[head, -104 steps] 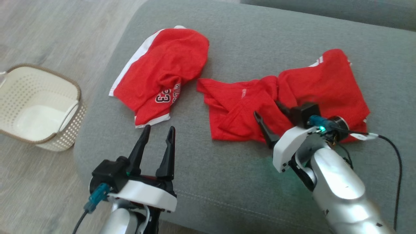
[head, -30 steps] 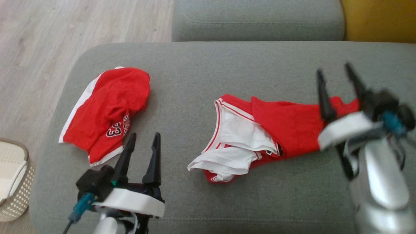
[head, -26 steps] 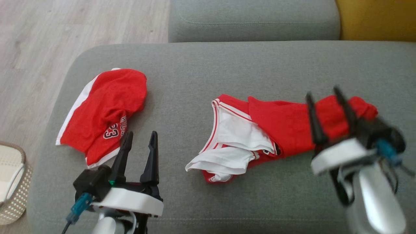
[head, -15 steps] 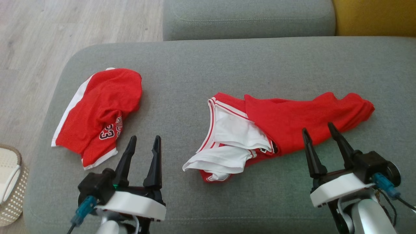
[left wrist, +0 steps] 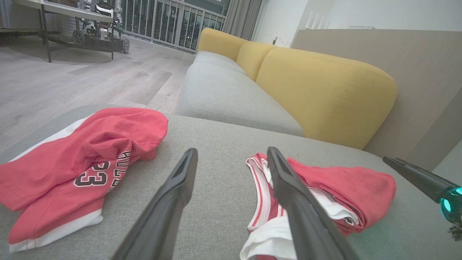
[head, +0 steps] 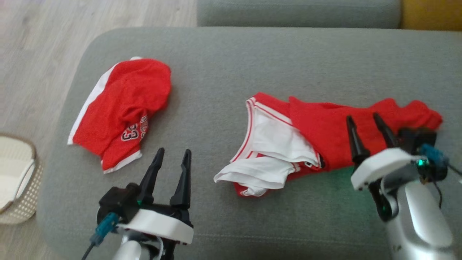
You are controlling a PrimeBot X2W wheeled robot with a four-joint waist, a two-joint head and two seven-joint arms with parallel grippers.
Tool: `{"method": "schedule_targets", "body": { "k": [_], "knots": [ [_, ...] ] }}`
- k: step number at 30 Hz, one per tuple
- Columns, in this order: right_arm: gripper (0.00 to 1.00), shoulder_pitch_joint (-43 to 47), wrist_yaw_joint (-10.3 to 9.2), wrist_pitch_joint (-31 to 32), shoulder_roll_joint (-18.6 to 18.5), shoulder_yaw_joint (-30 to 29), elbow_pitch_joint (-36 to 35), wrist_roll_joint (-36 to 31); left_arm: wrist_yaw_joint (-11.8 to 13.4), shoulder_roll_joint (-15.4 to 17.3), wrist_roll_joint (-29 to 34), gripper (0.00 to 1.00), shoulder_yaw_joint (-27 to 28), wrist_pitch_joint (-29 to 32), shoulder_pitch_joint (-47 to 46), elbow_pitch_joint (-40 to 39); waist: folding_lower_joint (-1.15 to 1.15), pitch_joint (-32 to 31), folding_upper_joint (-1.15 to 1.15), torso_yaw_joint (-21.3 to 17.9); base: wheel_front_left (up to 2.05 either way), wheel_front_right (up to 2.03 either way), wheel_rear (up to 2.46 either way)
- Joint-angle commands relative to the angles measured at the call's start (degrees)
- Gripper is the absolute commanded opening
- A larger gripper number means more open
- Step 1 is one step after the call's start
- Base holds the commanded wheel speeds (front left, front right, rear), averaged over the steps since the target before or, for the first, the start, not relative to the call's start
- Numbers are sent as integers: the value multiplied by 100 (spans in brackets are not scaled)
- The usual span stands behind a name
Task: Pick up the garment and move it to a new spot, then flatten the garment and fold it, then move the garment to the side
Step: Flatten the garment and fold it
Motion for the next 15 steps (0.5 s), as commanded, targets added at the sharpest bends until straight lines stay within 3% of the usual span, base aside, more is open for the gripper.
{"method": "schedule_targets", "body": {
  "k": [1, 15],
  "knots": [
    [100, -410, -2, 56, 7, 42, 48, -86, -42, -1, 18, 100, 135, -29, -289, -158, 0, 134, 0, 169, 0, 0, 0],
    [100, -1627, -2, 272, 7, -939, 1896, -1131, 15, -1, -95, 100, -51, -29, -464, -132, 0, 439, 0, 689, 0, 0, 0]
  ]
}}
